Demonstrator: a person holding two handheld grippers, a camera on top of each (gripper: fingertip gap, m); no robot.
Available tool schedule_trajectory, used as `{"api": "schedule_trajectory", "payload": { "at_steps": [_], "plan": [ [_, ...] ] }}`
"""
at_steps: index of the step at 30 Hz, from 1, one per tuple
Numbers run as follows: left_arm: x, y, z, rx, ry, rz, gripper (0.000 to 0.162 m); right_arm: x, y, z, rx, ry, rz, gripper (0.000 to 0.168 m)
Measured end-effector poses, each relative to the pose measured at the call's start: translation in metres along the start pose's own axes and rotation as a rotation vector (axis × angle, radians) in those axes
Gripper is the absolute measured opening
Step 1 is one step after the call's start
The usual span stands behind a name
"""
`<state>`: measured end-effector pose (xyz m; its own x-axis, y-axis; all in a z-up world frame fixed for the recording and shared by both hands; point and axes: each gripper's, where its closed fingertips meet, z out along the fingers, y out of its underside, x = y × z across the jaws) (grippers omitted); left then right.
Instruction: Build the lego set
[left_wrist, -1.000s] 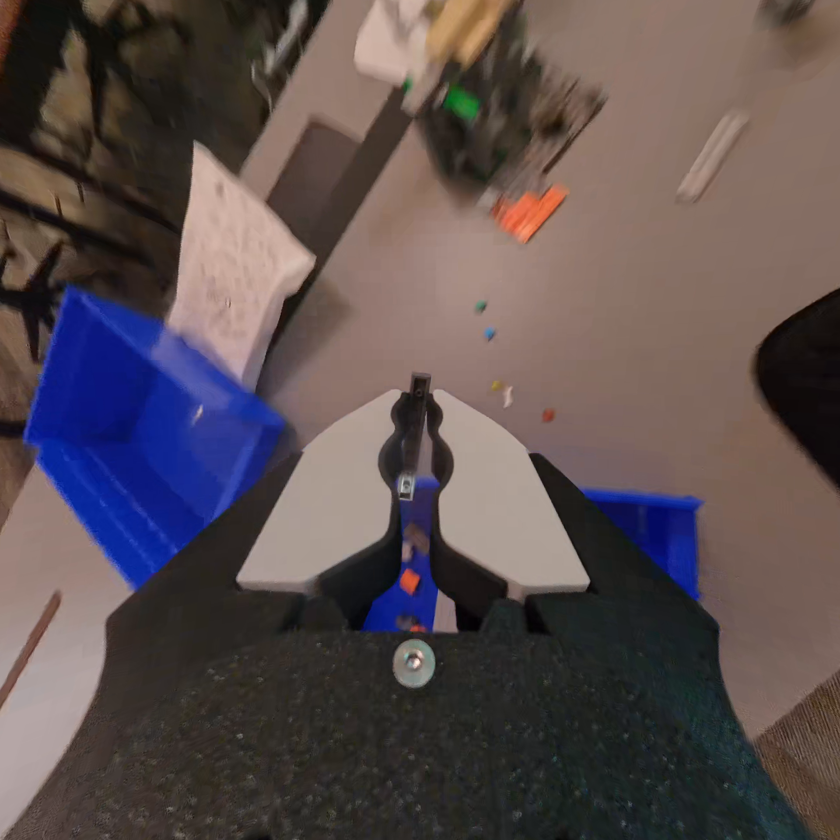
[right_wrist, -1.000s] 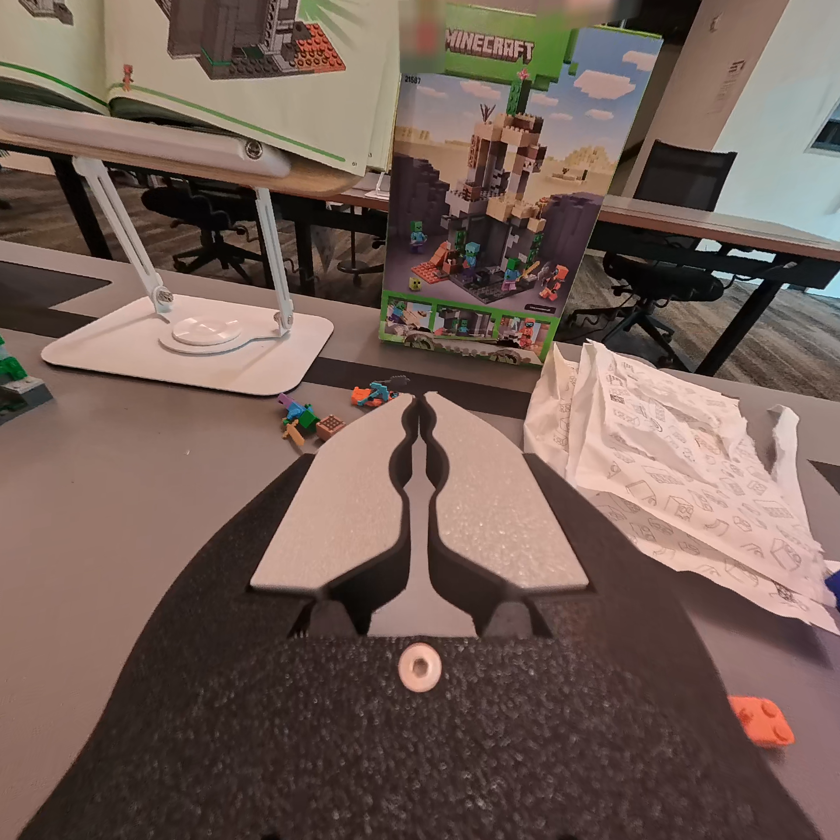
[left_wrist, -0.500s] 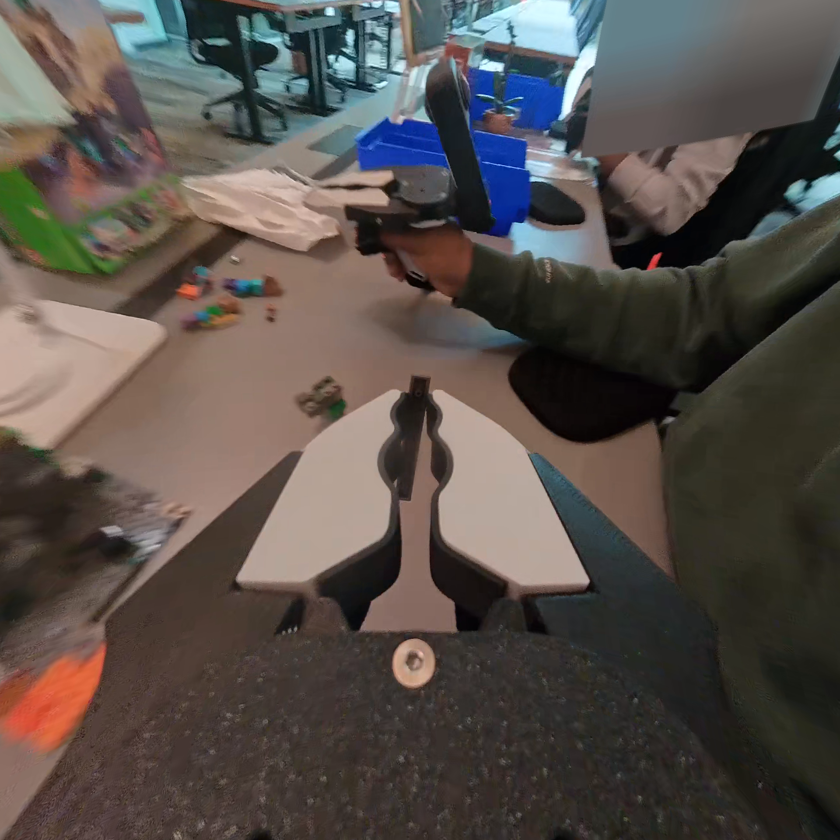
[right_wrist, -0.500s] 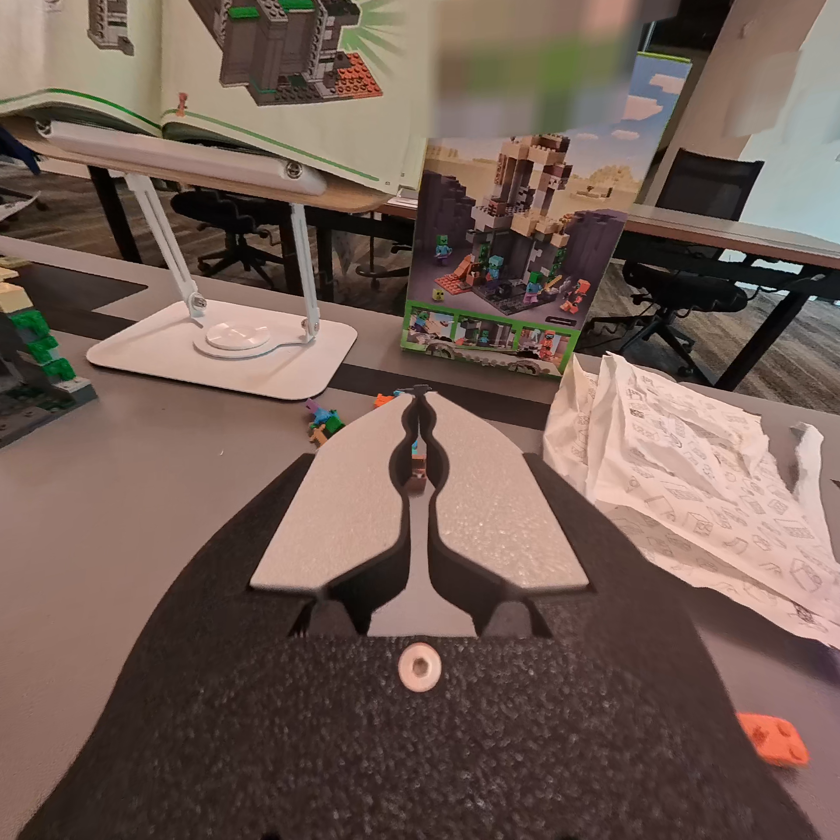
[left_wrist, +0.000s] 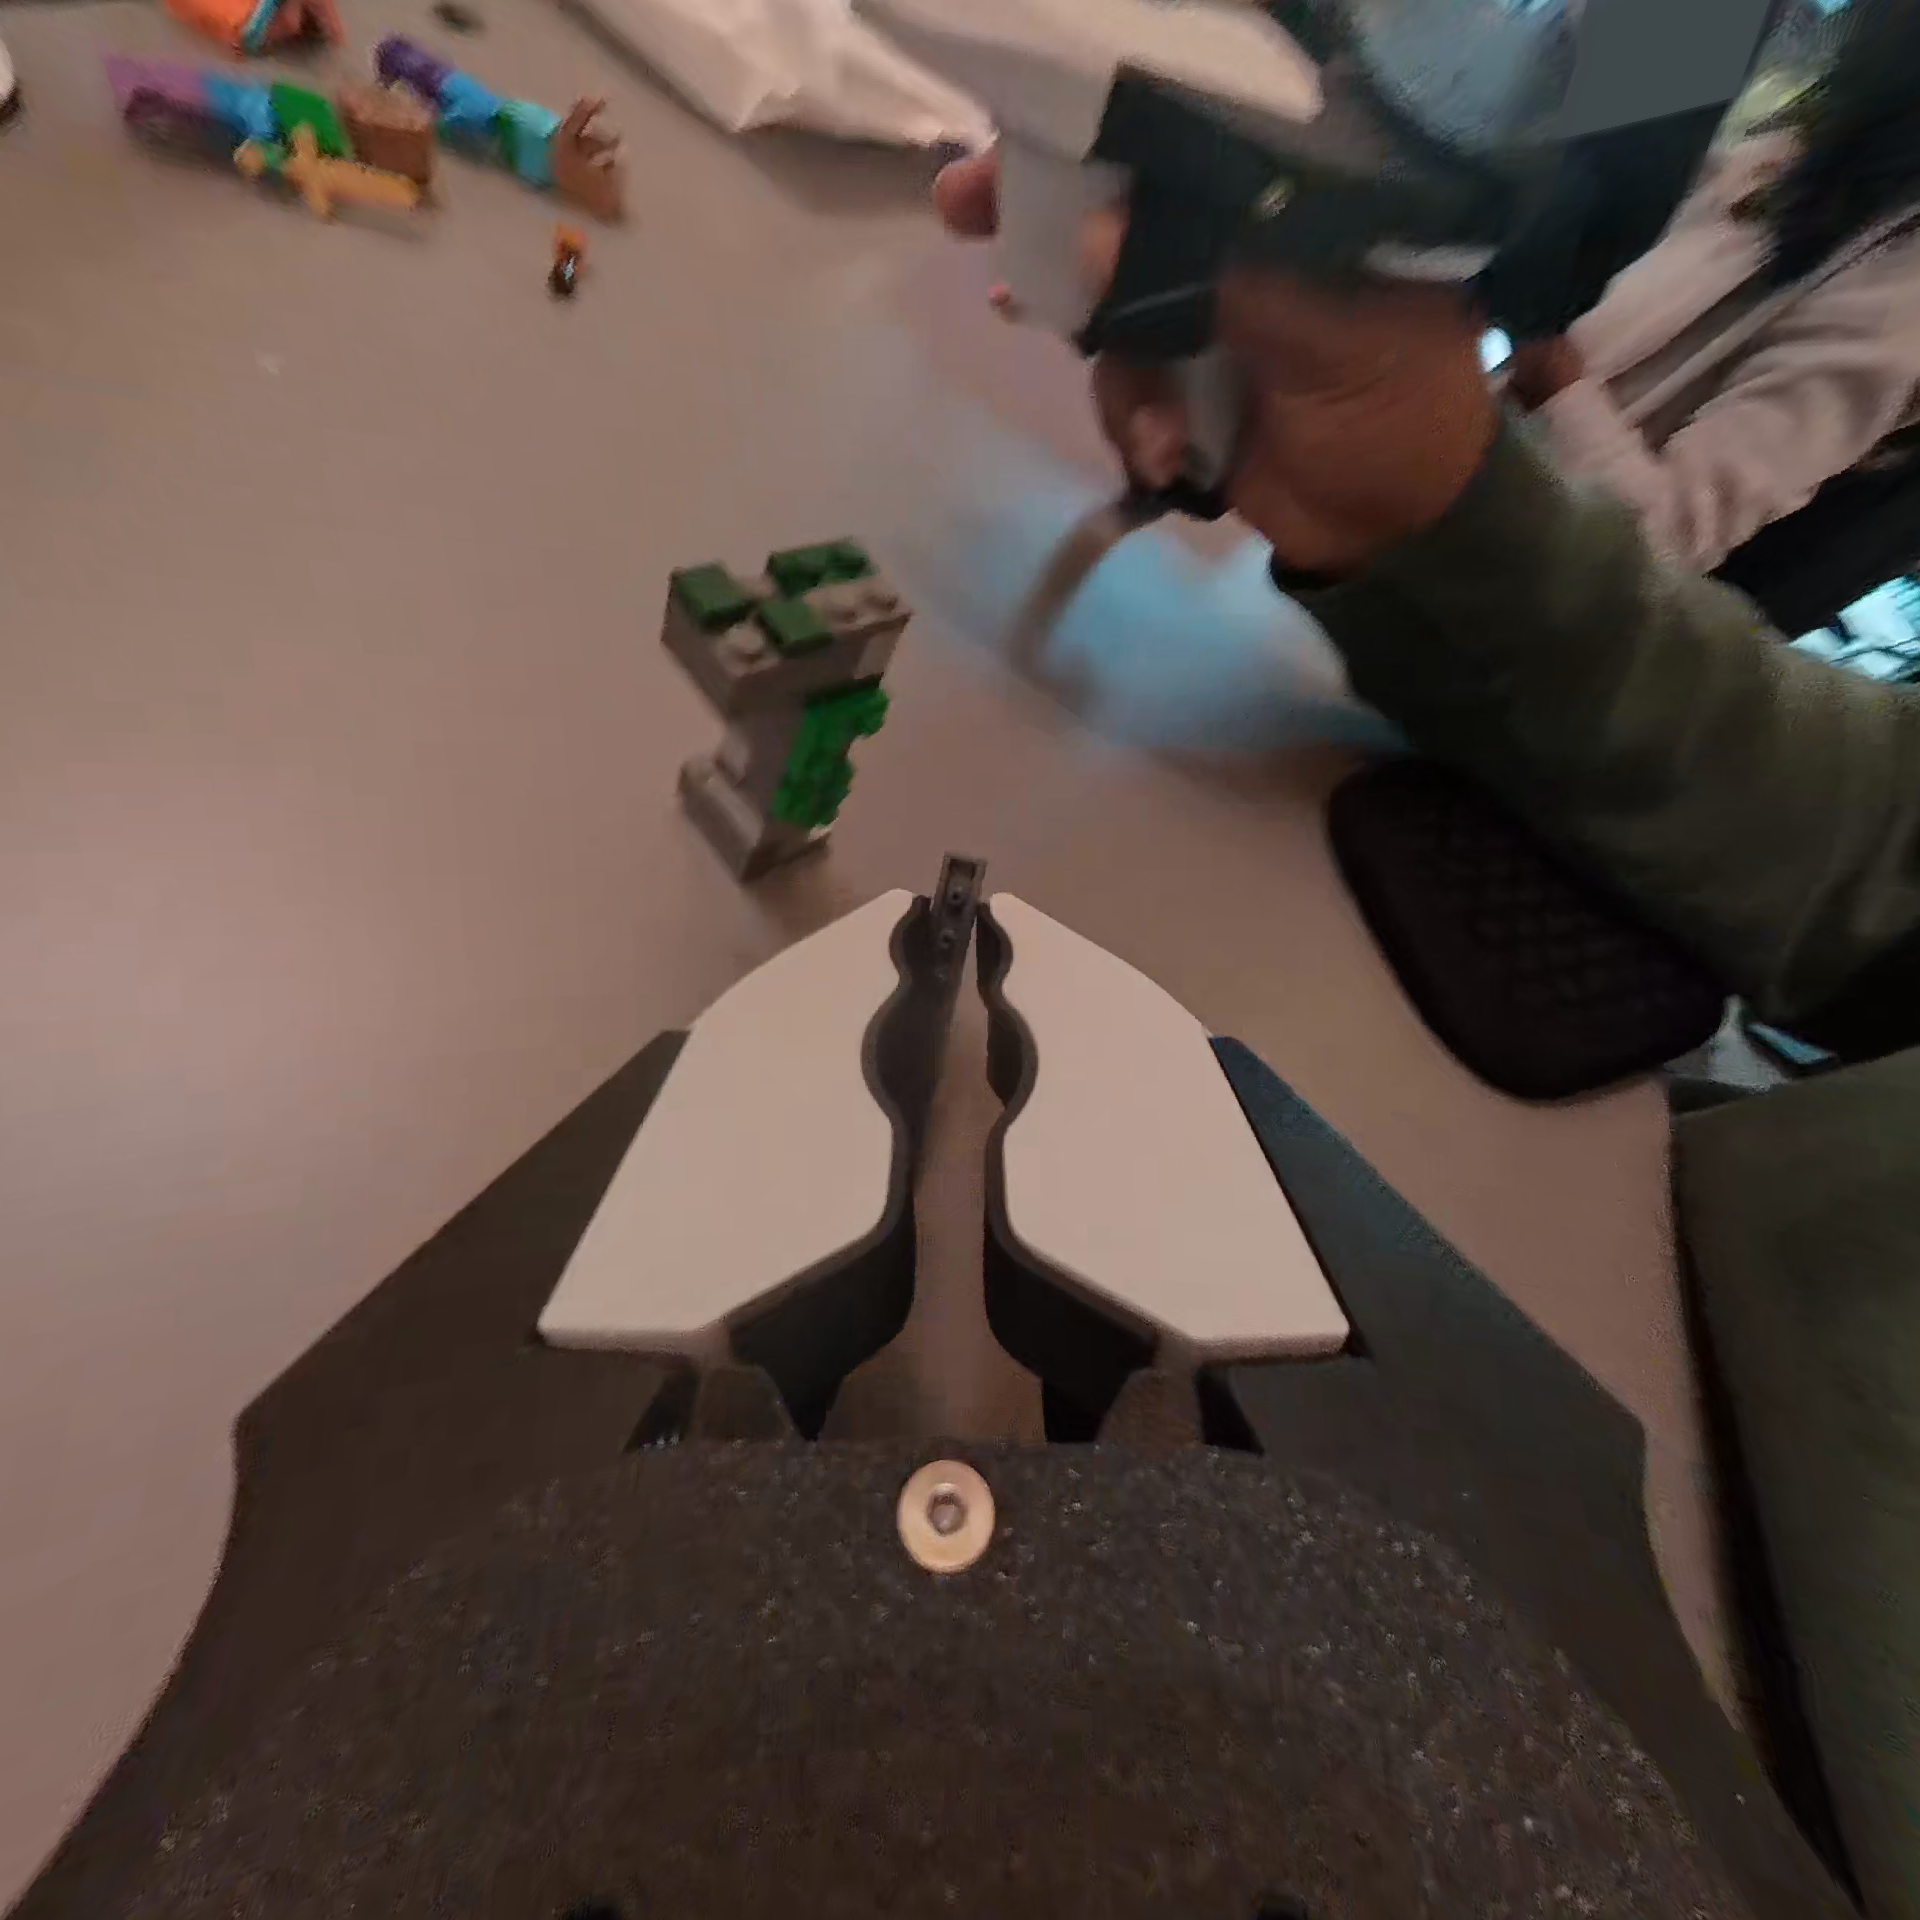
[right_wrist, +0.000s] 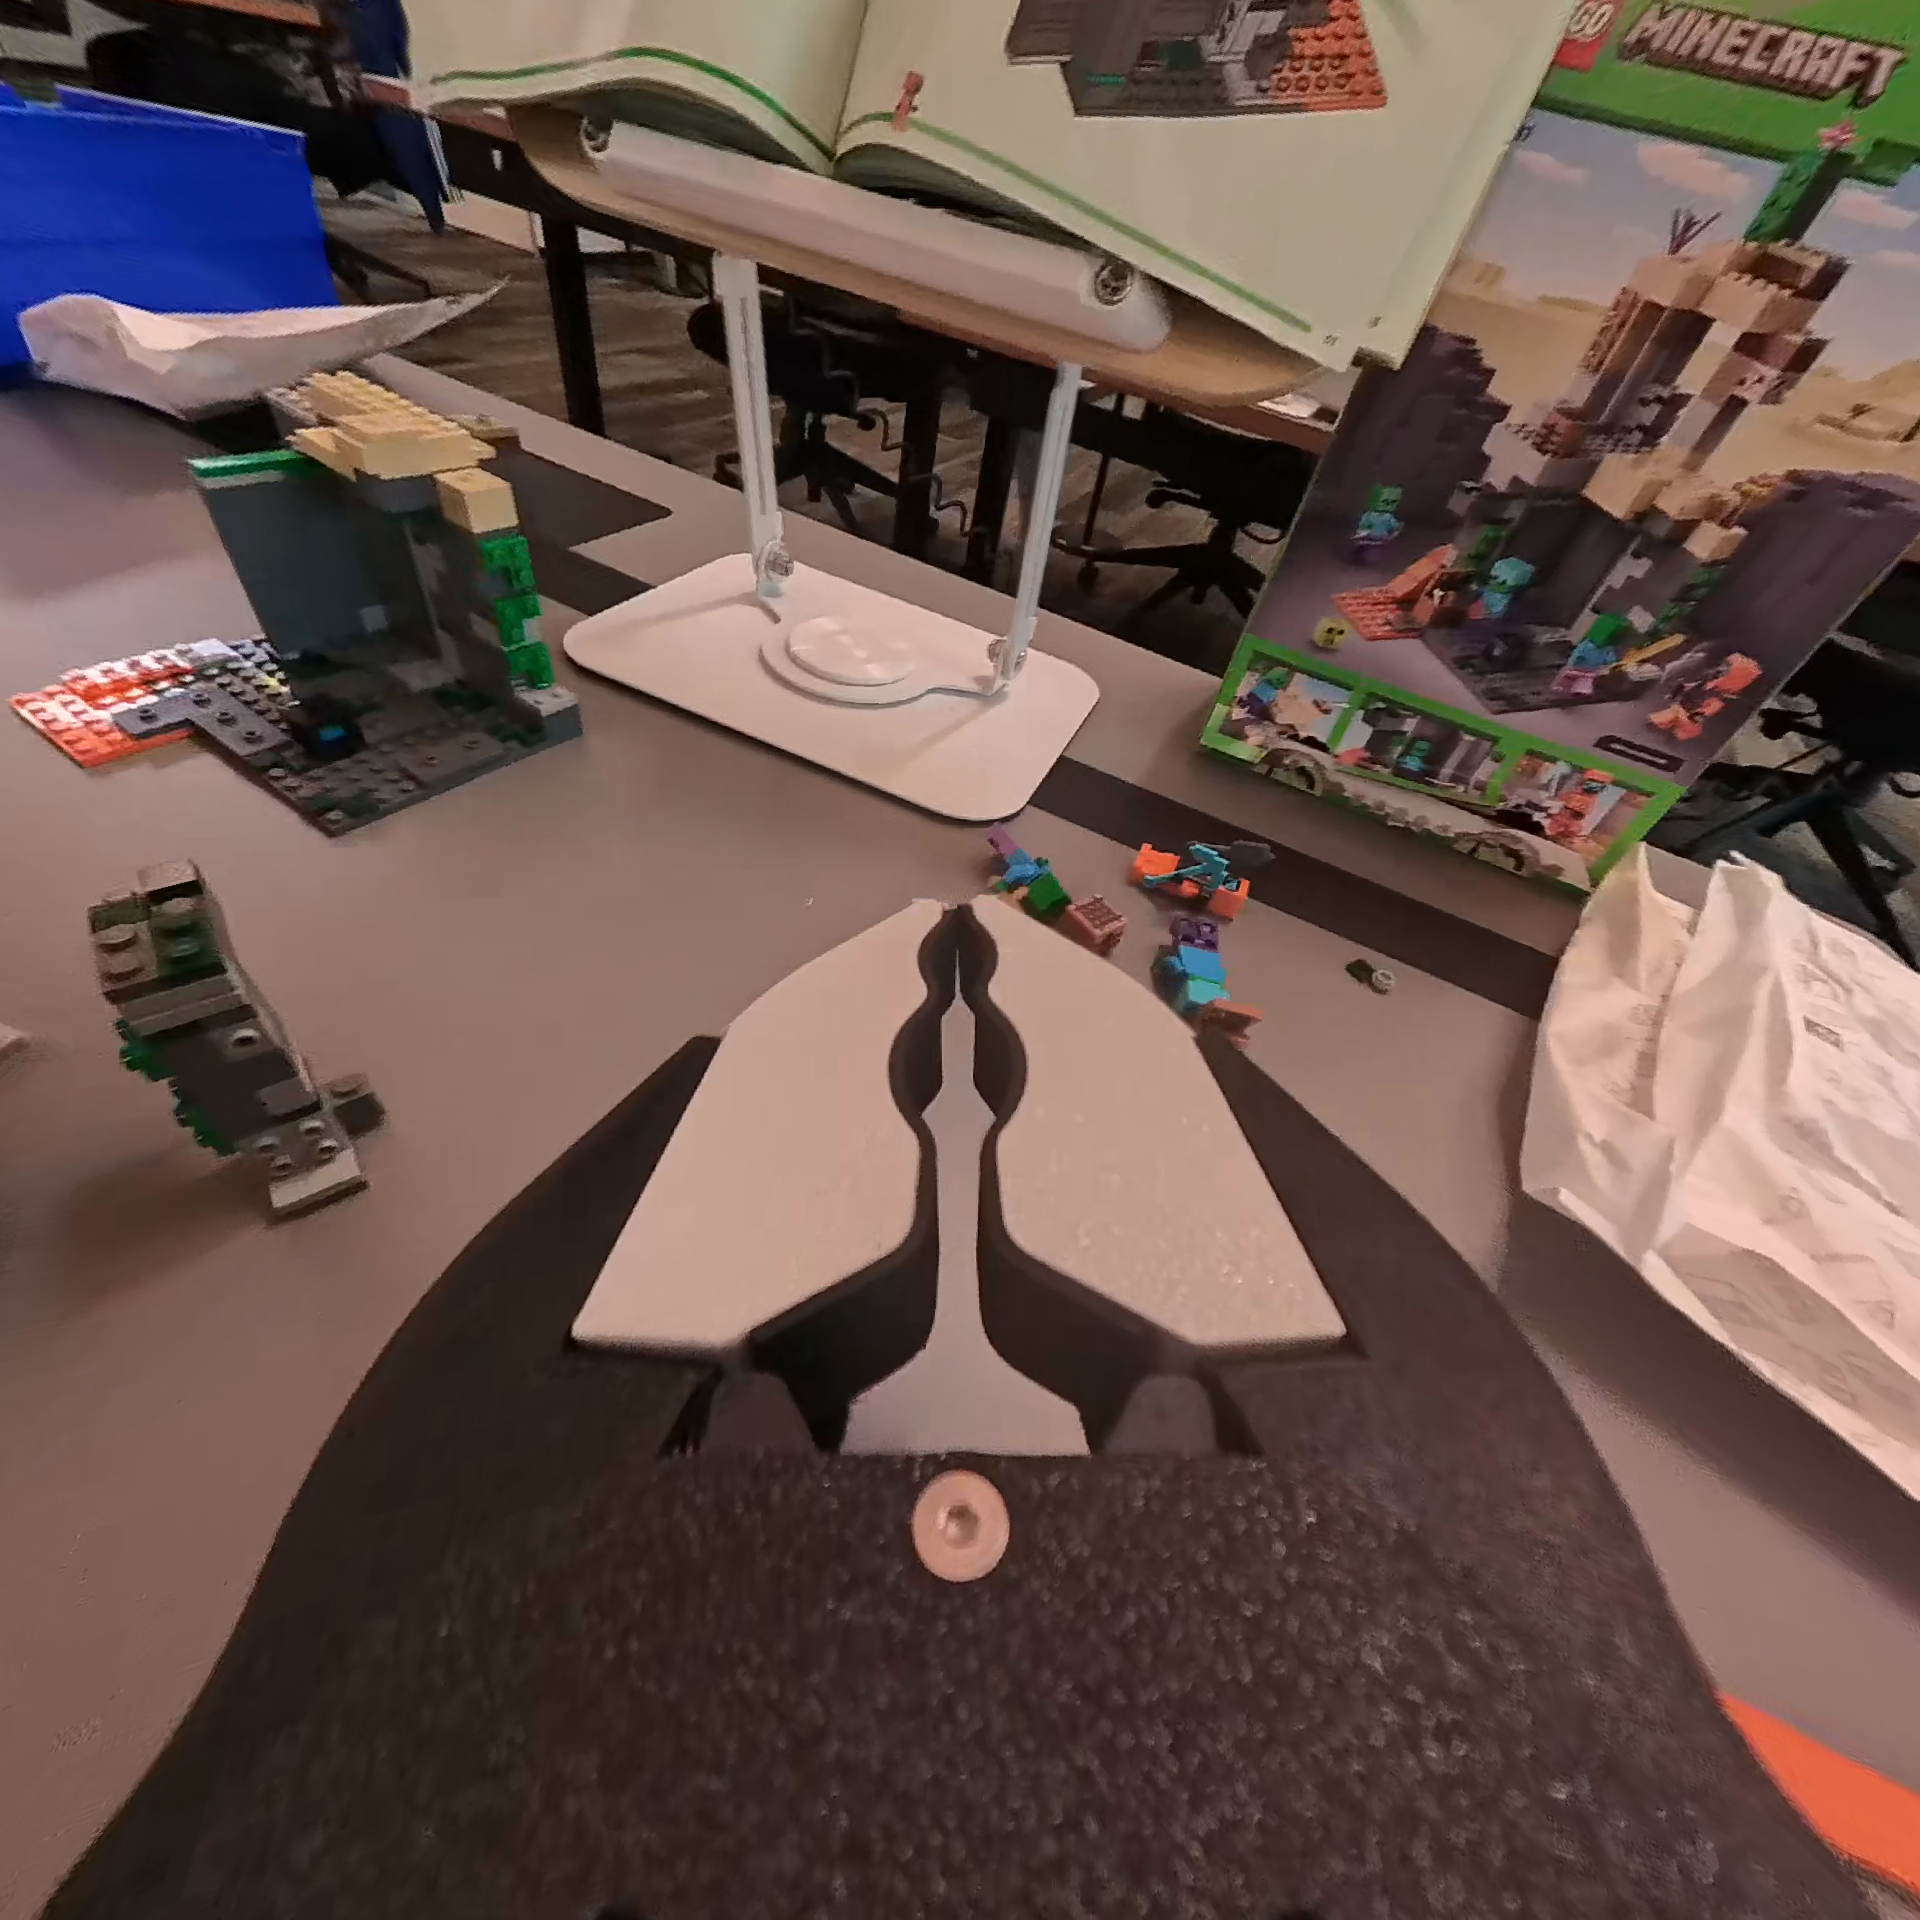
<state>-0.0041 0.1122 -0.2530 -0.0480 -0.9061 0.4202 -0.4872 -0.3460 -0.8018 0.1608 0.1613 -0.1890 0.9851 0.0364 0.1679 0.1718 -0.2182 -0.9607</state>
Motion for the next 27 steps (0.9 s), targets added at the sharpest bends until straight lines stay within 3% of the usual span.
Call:
{"api": "schedule_trajectory", "payload": {
  "at_steps": [7,14,22,27],
  "plan": [
    [-0.003,0.016,-0.008,-0.085,-0.086,0.074,0.02,-0.01,0.005,0.003,-0.018,-0.03,0.014,0.0],
    [-0.03,0.037,-0.03,-0.265,-0.351,0.303,0.02,-0.035,0.002,-0.002,-0.013,-0.134,-0.013,0.0],
    [-0.021,0.048,-0.028,-0.343,-0.327,0.294,0.025,-0.073,0.01,-0.012,-0.047,-0.273,-0.095,0.0],
    [-0.014,0.05,-0.024,-0.385,-0.319,0.326,0.008,-0.081,0.014,-0.016,-0.061,-0.316,-0.099,0.0]
  ]
}}
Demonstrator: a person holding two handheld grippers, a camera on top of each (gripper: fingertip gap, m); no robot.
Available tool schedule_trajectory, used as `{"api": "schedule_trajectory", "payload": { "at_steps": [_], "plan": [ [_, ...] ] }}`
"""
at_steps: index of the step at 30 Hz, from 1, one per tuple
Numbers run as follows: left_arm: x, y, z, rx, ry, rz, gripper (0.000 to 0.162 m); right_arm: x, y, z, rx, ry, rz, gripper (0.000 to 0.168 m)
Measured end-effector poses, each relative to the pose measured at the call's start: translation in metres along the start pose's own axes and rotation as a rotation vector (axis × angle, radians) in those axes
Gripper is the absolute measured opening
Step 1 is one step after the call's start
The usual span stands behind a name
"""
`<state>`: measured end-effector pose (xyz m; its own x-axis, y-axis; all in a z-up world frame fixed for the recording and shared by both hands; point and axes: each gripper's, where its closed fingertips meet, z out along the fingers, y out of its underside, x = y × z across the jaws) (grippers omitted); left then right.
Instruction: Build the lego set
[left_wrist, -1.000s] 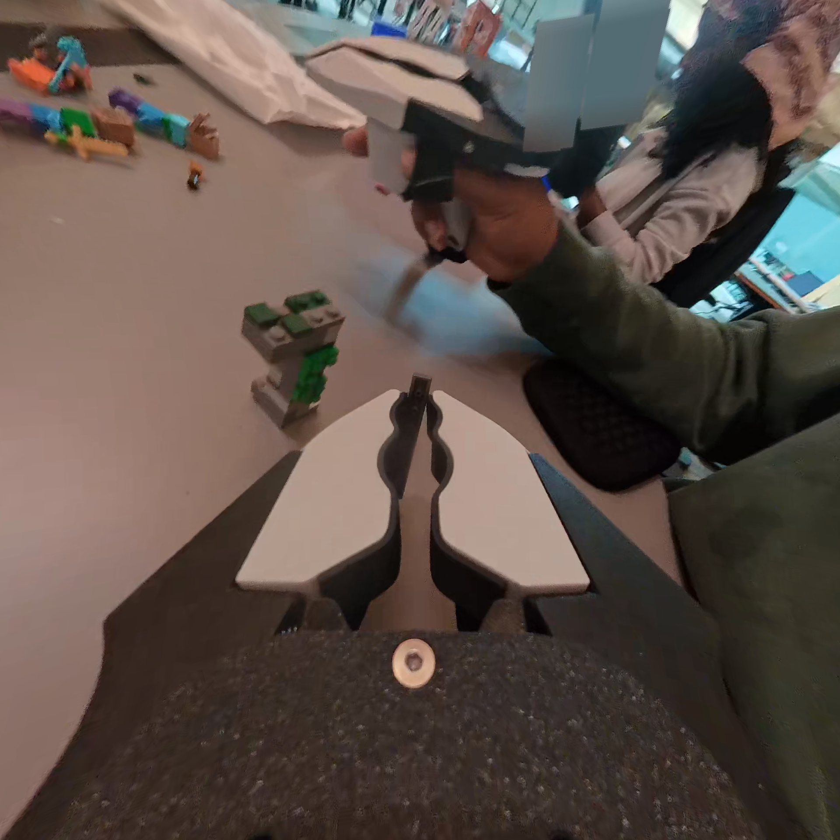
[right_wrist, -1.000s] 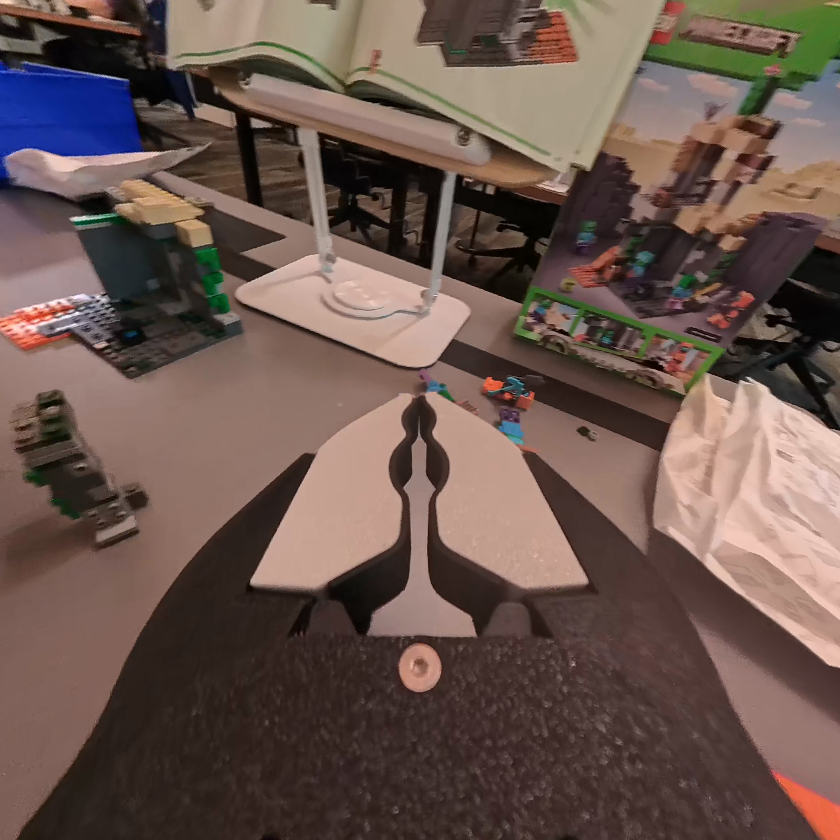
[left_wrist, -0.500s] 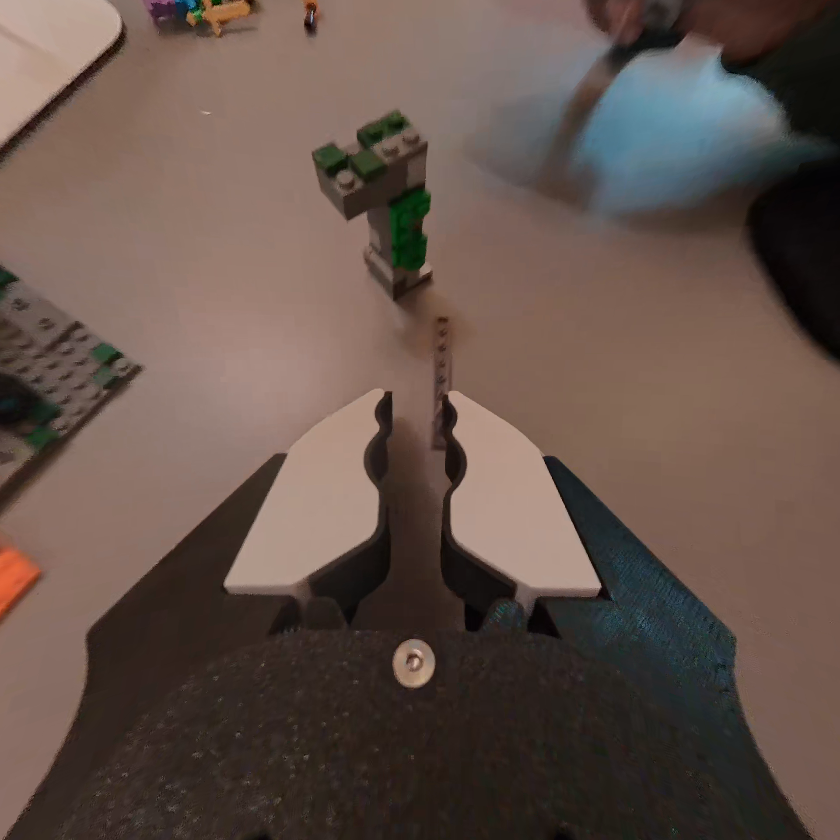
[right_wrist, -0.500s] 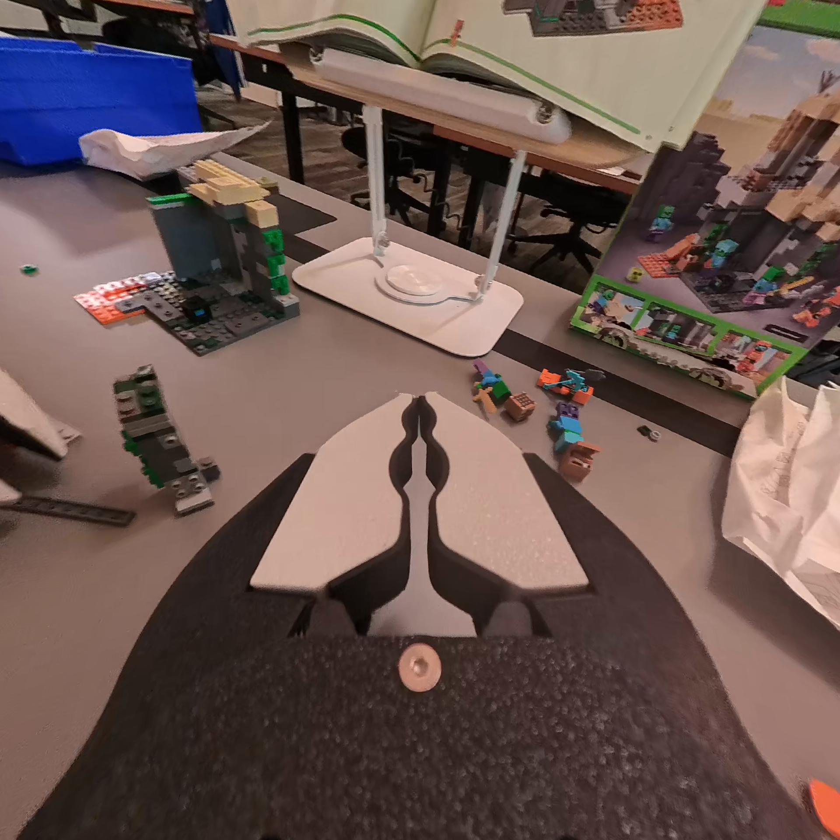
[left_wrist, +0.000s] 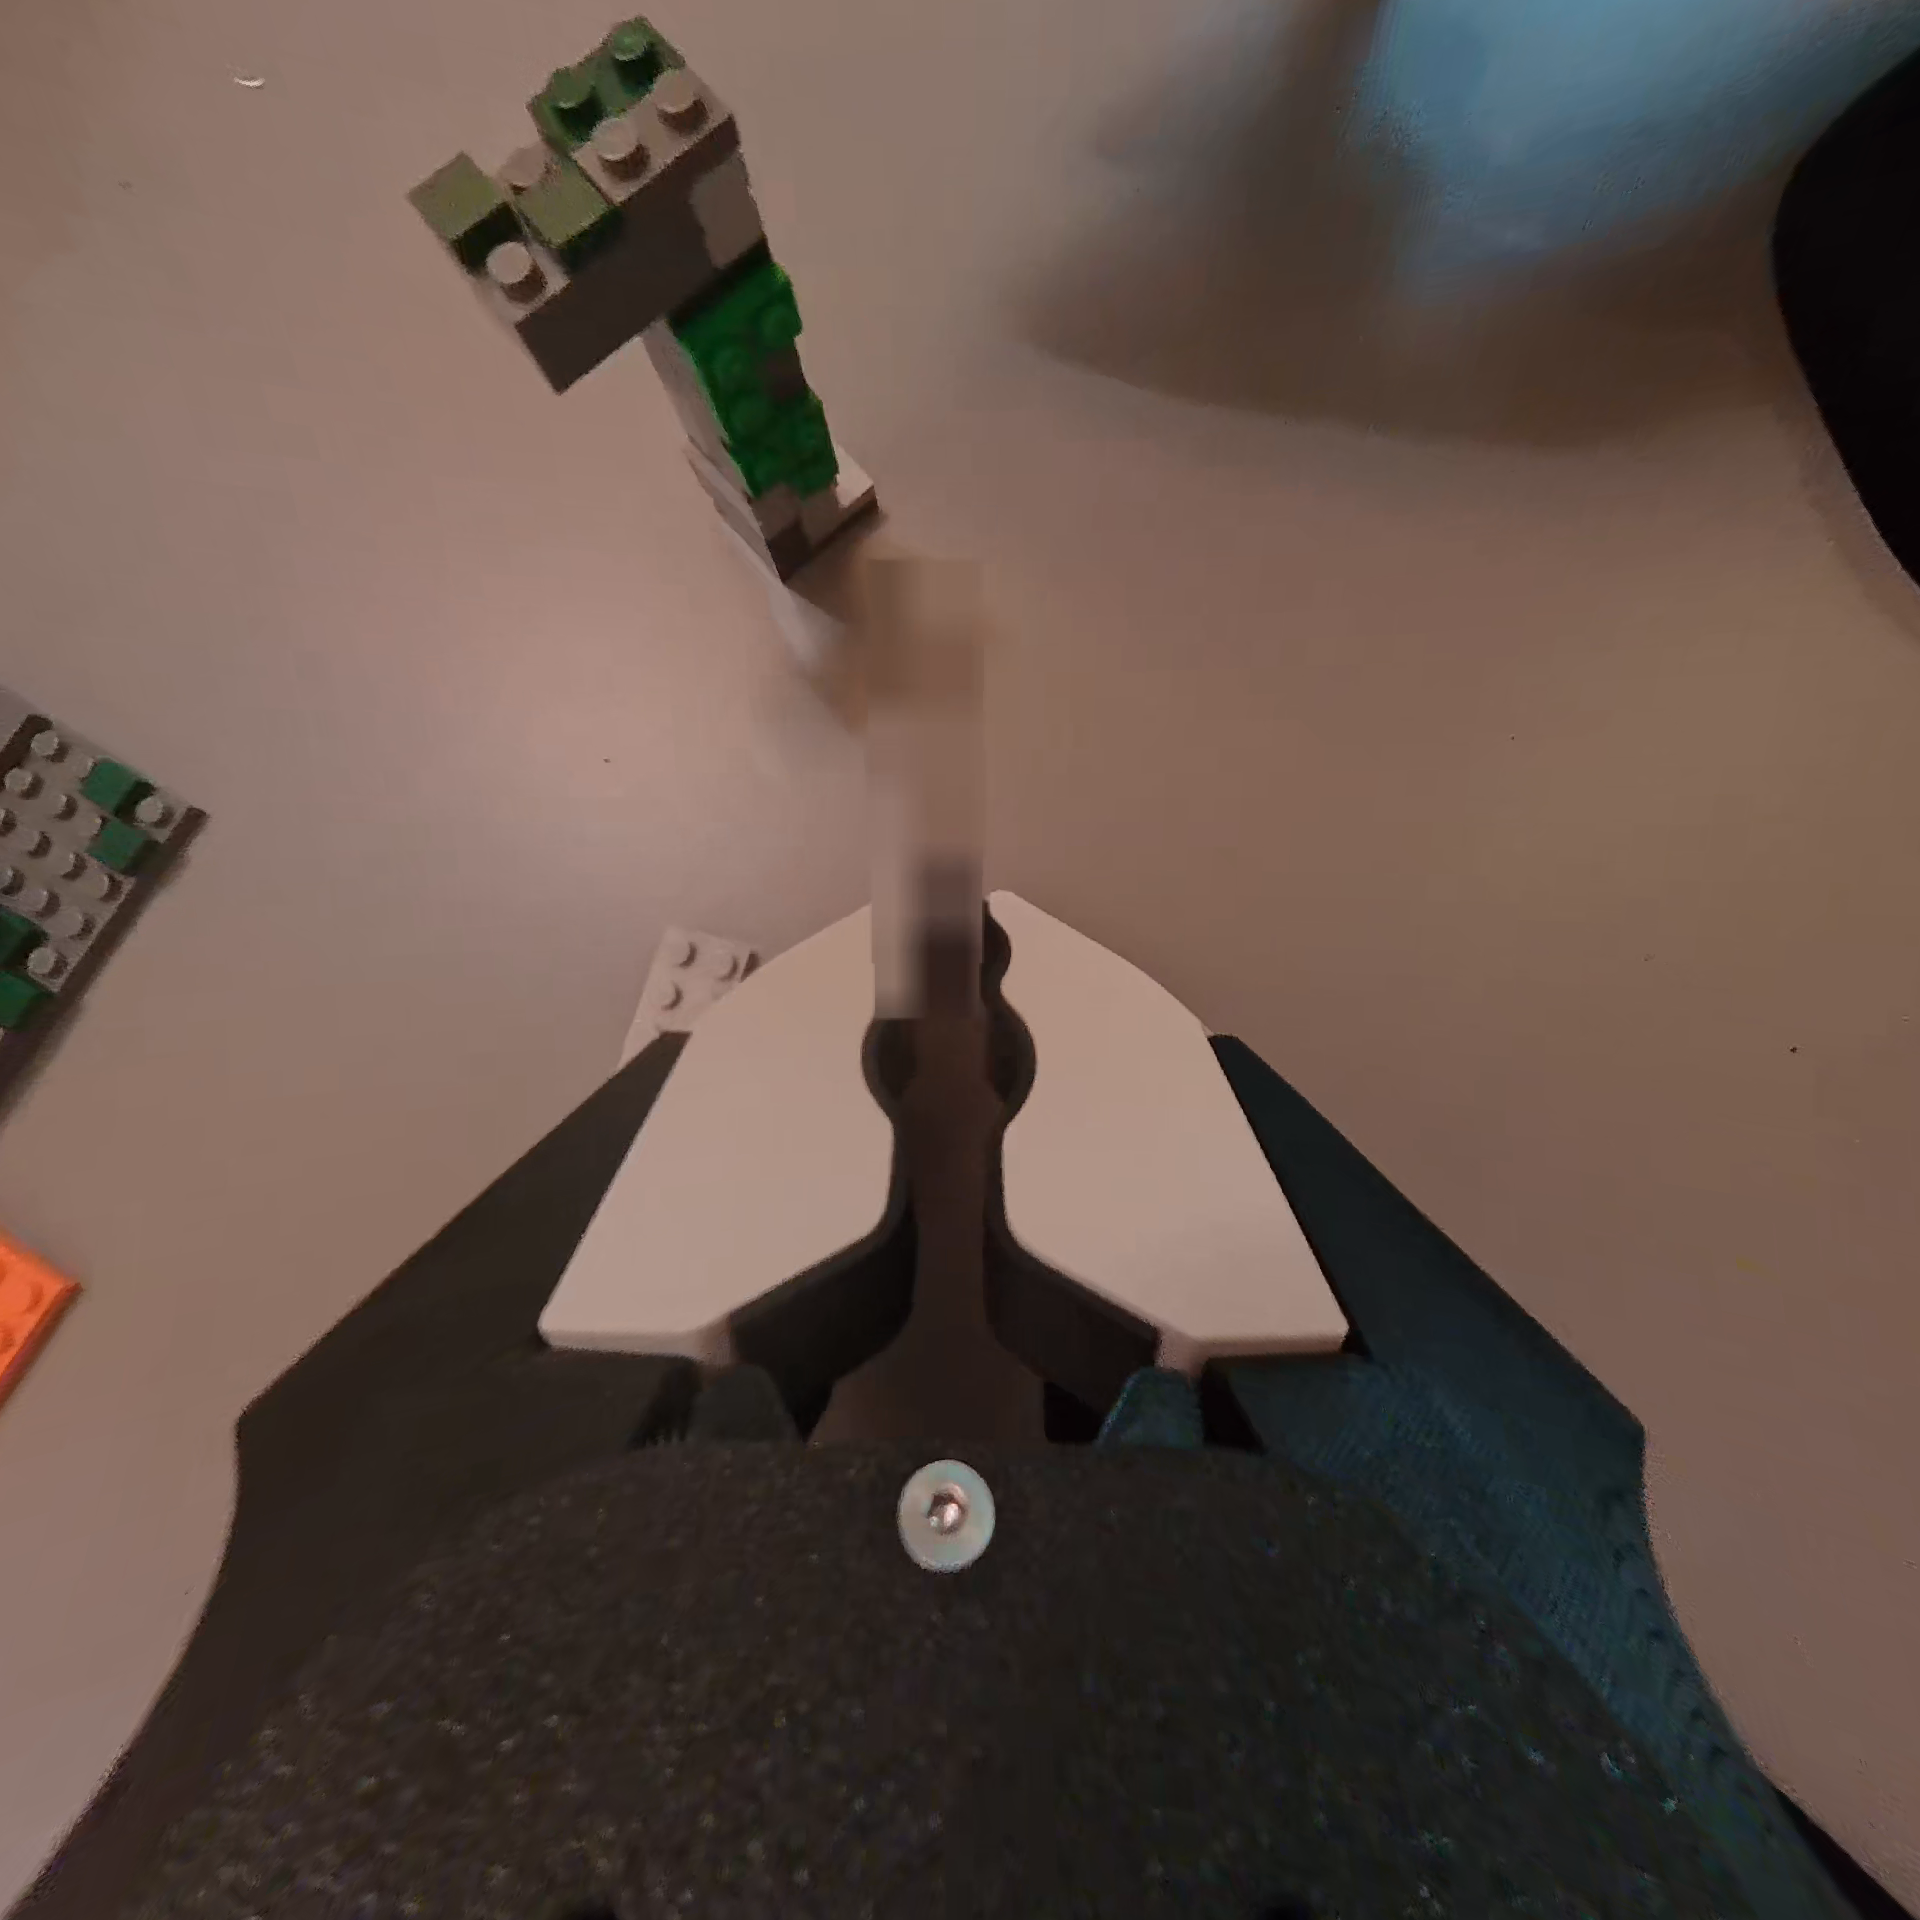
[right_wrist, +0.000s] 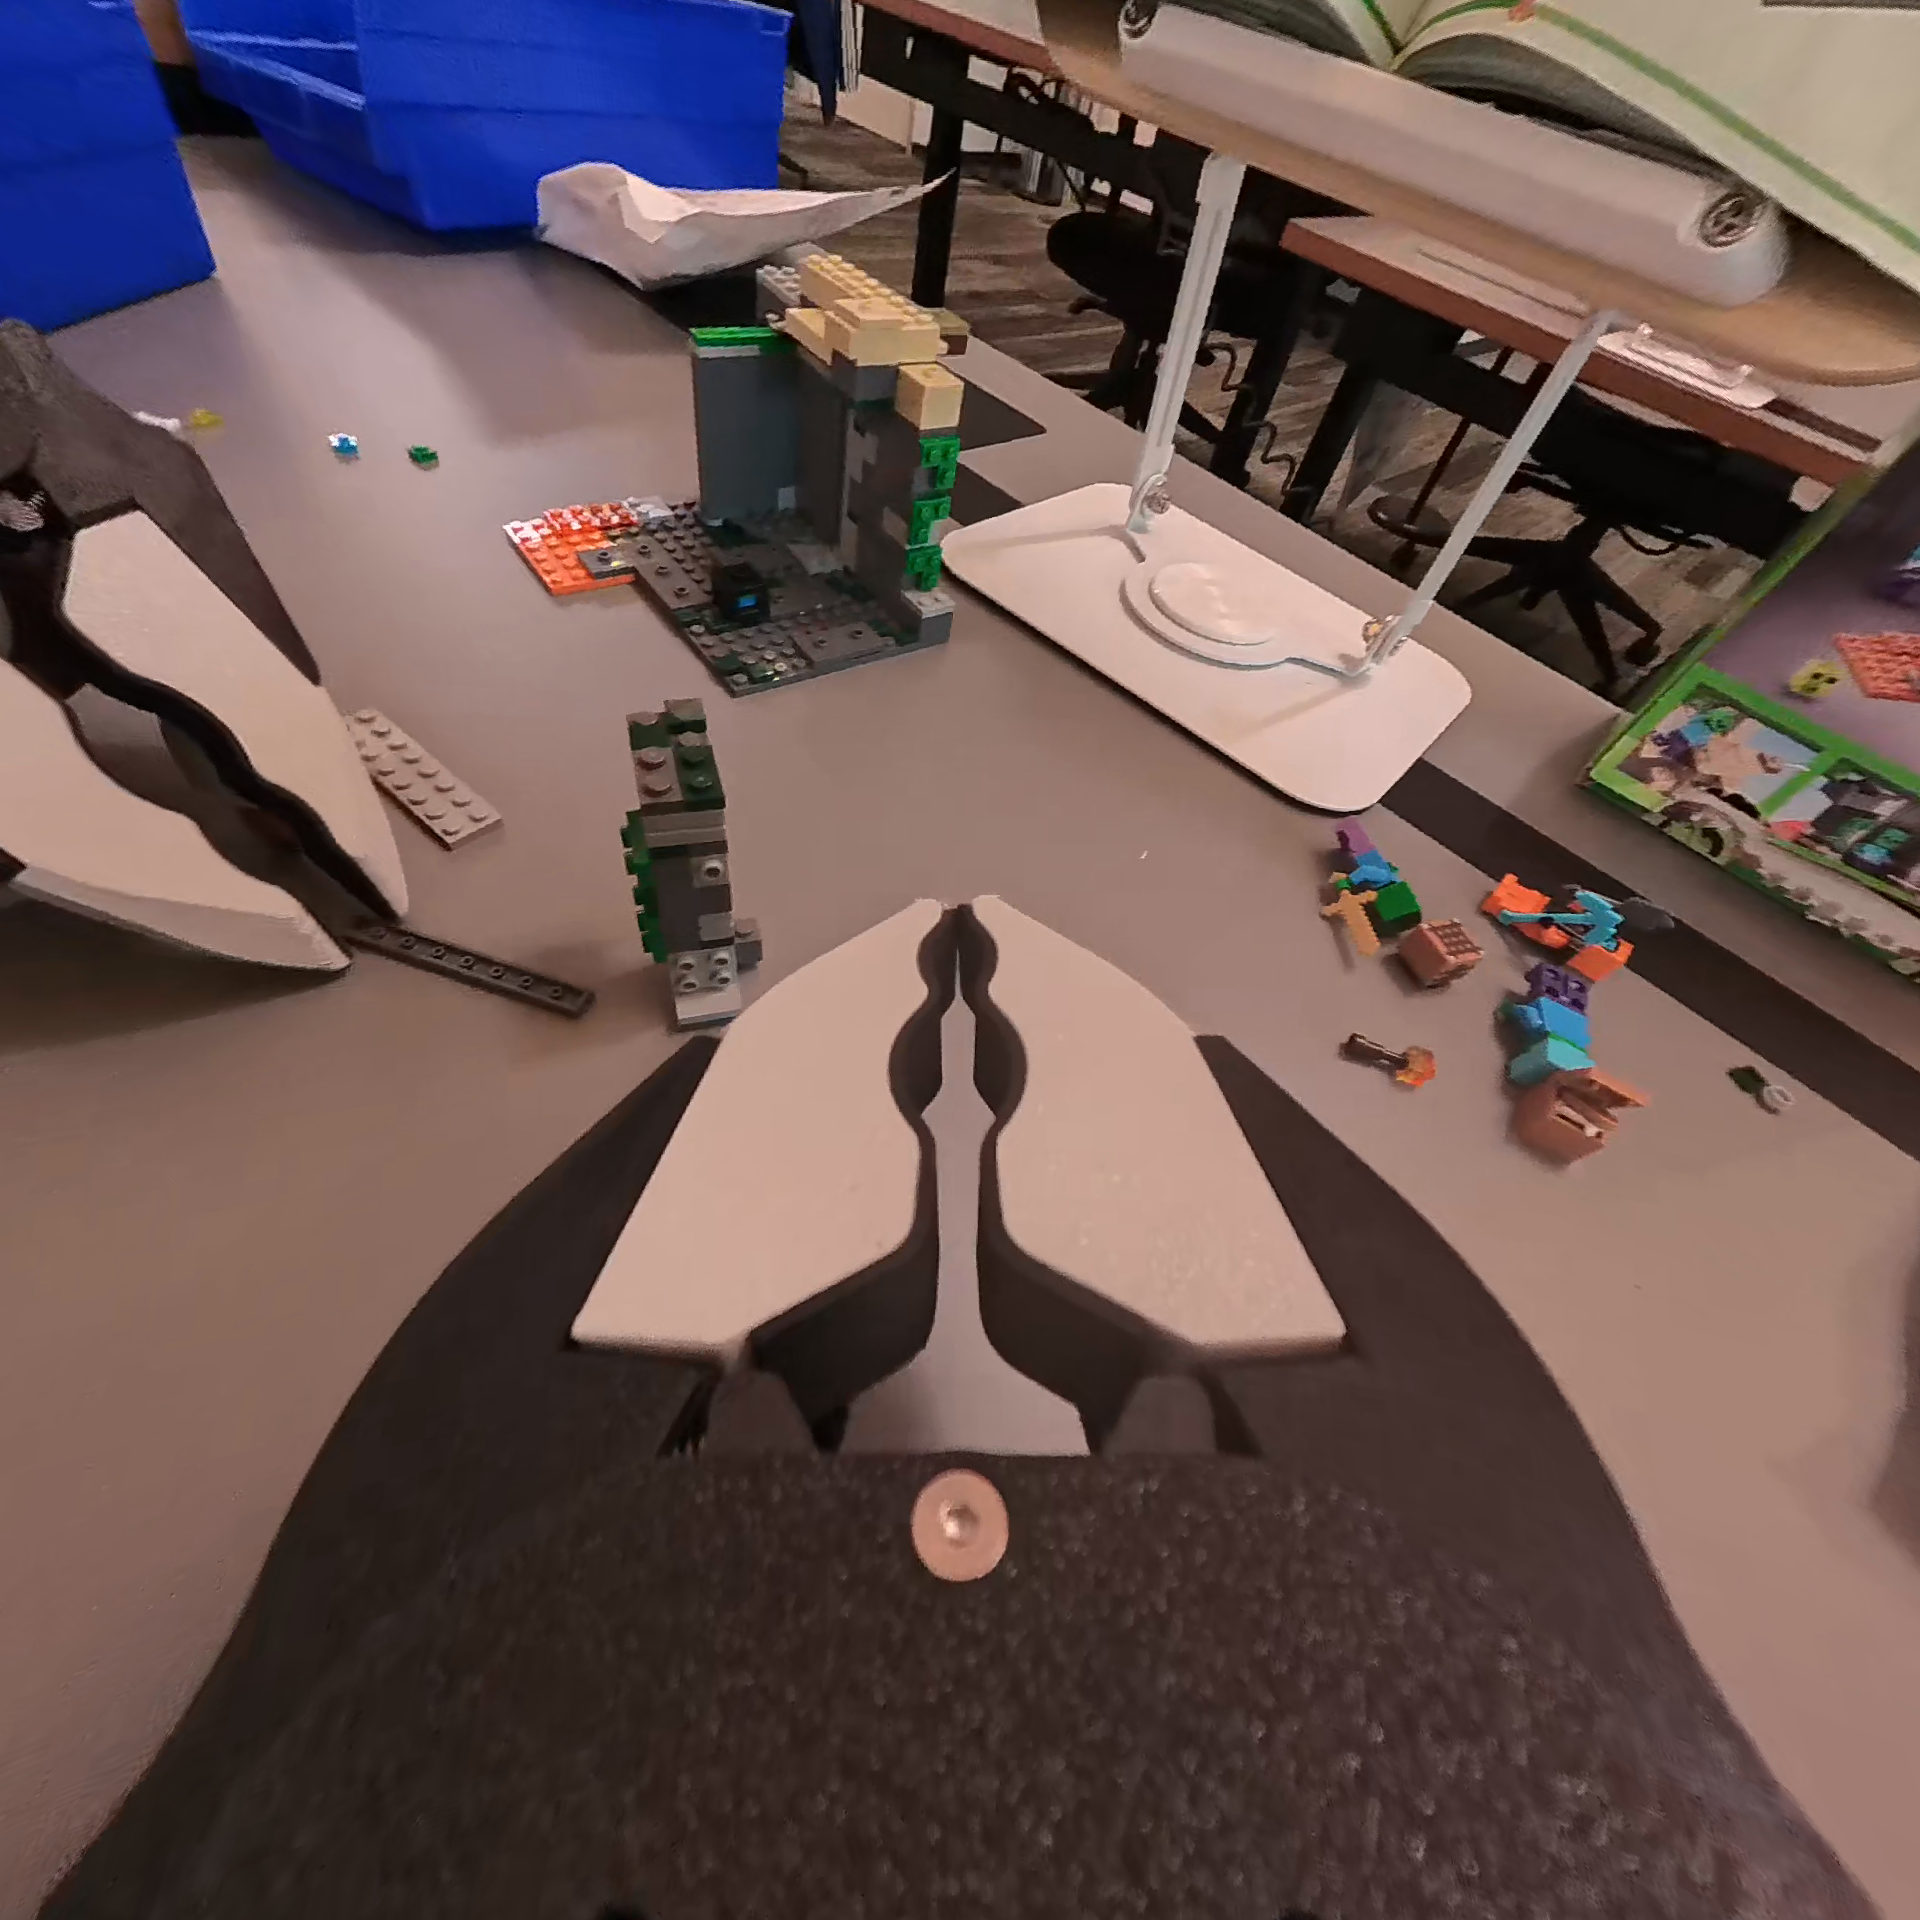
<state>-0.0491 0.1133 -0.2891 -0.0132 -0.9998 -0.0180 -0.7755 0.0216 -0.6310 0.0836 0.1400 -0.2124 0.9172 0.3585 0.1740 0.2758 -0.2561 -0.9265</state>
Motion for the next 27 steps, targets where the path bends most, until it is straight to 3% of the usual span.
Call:
{"api": "schedule_trajectory", "payload": {
  "at_steps": [5,9,13,17,21,25,27],
  "plan": [
    [0.003,0.0,-0.001,-0.02,0.04,-0.02,0.007,-0.031,-0.004,-0.002,0.03,-0.166,-0.079,0.0],
    [0.024,-0.01,-0.014,0.061,0.257,-0.126,0.007,-0.079,0.001,-0.013,0.033,-0.411,-0.236,0.002],
    [0.035,-0.022,-0.037,0.157,0.457,-0.217,0.007,-0.11,0.005,-0.025,0.026,-0.568,-0.315,0.018],
    [0.04,-0.02,-0.051,0.198,0.61,-0.27,0.007,-0.123,0.007,-0.031,0.04,-0.585,-0.42,0.025],
    [0.049,-0.019,-0.054,0.205,0.725,-0.296,0.007,-0.138,0.004,-0.03,0.101,-0.56,-0.543,0.021],
    [0.05,-0.021,-0.056,0.212,0.735,-0.283,0.007,-0.145,0.002,-0.028,0.115,-0.534,-0.615,0.005],
    [0.043,-0.025,-0.058,0.259,0.693,-0.27,0.003,-0.144,0.005,-0.027,0.084,-0.552,-0.542,0.003]
  ]
}}
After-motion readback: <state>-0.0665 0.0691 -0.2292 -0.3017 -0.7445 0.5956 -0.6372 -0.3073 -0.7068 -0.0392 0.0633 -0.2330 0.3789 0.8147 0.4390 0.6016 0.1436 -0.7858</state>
